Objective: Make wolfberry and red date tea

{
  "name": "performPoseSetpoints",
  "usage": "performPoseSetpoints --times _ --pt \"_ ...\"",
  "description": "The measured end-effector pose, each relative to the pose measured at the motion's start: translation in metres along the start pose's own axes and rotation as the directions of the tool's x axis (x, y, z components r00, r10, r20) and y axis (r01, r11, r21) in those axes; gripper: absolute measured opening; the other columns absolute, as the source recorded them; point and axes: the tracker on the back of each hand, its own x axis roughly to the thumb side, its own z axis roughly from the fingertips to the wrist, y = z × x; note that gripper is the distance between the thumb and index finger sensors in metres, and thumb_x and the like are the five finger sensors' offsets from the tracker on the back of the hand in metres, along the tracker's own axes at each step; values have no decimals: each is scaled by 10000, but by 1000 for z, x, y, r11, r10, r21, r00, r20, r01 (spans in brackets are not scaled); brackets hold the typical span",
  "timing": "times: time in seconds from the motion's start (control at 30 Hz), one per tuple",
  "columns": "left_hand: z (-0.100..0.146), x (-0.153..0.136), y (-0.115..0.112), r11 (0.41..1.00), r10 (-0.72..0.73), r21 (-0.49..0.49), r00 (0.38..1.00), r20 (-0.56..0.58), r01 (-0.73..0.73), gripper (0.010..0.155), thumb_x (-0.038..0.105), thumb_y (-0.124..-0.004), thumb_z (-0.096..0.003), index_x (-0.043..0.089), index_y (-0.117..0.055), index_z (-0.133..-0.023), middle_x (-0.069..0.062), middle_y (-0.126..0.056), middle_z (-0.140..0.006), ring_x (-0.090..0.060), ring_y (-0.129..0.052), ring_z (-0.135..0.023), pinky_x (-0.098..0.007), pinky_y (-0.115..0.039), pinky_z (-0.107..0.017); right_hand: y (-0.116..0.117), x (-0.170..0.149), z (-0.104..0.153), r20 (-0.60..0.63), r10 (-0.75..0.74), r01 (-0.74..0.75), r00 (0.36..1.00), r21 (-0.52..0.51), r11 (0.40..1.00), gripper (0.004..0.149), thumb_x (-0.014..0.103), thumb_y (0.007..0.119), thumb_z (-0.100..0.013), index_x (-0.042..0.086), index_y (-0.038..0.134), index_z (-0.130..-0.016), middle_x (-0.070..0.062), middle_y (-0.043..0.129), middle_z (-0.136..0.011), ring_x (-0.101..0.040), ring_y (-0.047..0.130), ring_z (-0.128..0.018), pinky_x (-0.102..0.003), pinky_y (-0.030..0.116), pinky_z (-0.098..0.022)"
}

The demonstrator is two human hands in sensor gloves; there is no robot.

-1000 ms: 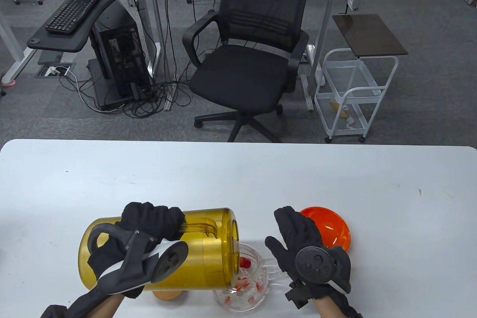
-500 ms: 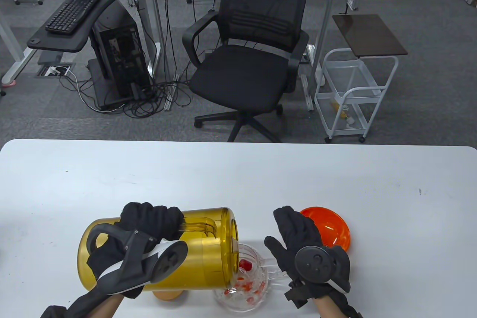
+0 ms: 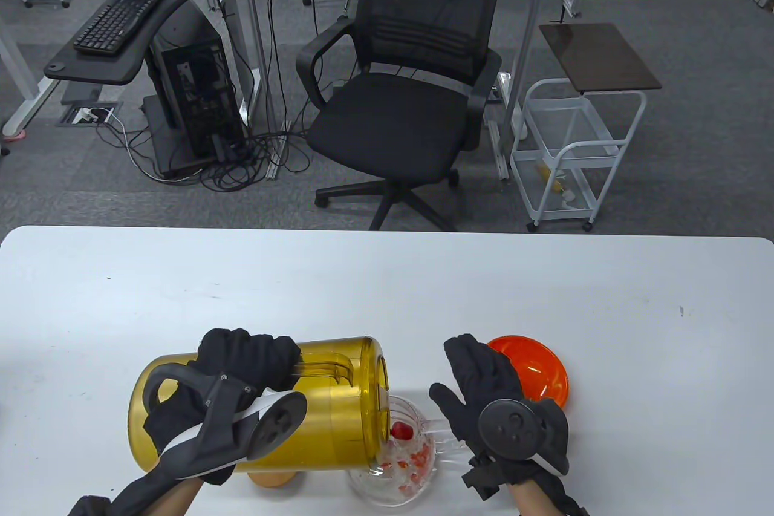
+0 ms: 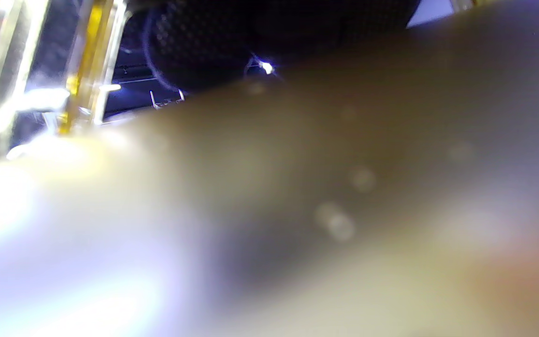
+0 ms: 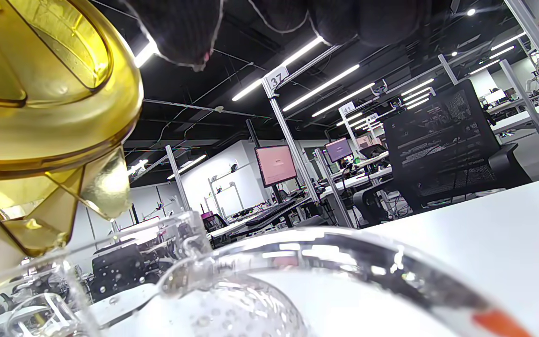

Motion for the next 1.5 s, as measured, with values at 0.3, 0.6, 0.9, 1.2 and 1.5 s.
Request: performPoseSetpoints --times 0.3,0.6,0.9,1.2,1.5 --pt "-1 1 0 1000 -7 2 1000 0 7 309 445 -755 -547 199 -840 -714 57 -946 -430 -215 -985 -442 -470 -762 -567 0 0 0 2 -3 3 1000 0 1000 689 380 769 -540 21 540 -1082 -305 583 -1059 -536 664 -932 -713 486 -680" --pt "-2 1 0 1000 -5 5 1000 1 5 309 444 -756 -547 199 -841 -713 57 -946 -430 -216 -985 -442 -471 -762 -566 0 -1 0 0 -4 4 1000 -1 1000 686 375 772 -539 22 542 -1081 -305 582 -1059 -535 666 -931 -712 488 -679" --pt "-3 2 0 1000 -7 3 1000 2 7 308 444 -755 -548 199 -841 -714 57 -945 -431 -215 -985 -442 -471 -761 -567 0 -1 -1 0 -5 5 1000 -2 1000 689 380 769 -540 22 541 -1082 -305 581 -1060 -536 665 -932 -713 486 -680" --pt "-3 1 1 1000 -18 8 1000 2 18 308 443 -755 -547 198 -841 -713 56 -946 -431 -216 -984 -443 -471 -761 -567 0 -1 -1 2 -8 8 1000 -5 1000 689 376 772 -539 22 540 -1083 -305 580 -1061 -537 664 -932 -713 487 -680" --pt "-2 3 1 1000 -25 10 1000 2 25 308 444 -756 -546 198 -841 -713 56 -946 -430 -217 -985 -442 -471 -762 -567 -2 -1 0 1 -7 7 1000 -9 1000 689 381 769 -539 22 541 -1082 -305 581 -1060 -536 665 -932 -713 486 -680"
